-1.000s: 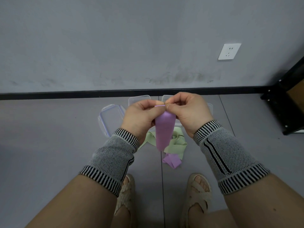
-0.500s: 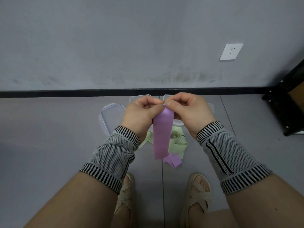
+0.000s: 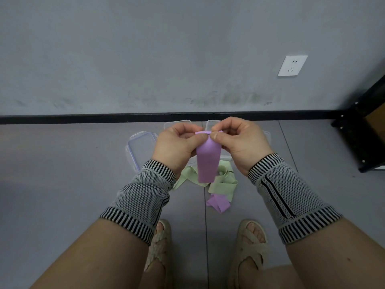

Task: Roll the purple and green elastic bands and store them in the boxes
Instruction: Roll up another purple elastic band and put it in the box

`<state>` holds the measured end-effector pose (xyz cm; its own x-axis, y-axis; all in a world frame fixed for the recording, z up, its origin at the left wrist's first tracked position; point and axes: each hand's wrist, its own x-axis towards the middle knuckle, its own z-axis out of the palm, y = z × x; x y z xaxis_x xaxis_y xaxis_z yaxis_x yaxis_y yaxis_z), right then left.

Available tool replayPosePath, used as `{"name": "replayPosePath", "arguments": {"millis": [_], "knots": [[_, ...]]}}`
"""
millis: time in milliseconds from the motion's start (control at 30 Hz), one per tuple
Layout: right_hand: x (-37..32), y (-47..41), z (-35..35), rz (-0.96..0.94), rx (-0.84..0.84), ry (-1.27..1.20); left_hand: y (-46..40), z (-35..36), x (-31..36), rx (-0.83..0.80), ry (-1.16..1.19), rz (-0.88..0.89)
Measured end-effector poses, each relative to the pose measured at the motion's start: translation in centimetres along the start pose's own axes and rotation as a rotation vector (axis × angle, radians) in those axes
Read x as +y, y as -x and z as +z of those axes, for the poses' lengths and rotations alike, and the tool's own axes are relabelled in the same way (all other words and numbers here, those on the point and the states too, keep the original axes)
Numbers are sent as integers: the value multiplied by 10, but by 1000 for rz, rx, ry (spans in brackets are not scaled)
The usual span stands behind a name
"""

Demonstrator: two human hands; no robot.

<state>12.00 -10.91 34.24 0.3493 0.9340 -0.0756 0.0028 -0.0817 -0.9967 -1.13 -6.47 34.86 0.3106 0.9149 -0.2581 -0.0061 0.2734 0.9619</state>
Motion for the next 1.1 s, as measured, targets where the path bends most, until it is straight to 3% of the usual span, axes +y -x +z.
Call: {"name": "replayPosePath", "arguments": {"millis": [333, 667, 1100], "knots": [[-2, 2, 0, -53, 19, 23, 2, 0, 2, -25, -23, 15], [-1, 2, -5, 88, 13, -116, -3, -7, -1, 18, -33, 97], [1, 1, -3, 4, 32, -11, -1, -3, 0, 1, -46, 103]]}}
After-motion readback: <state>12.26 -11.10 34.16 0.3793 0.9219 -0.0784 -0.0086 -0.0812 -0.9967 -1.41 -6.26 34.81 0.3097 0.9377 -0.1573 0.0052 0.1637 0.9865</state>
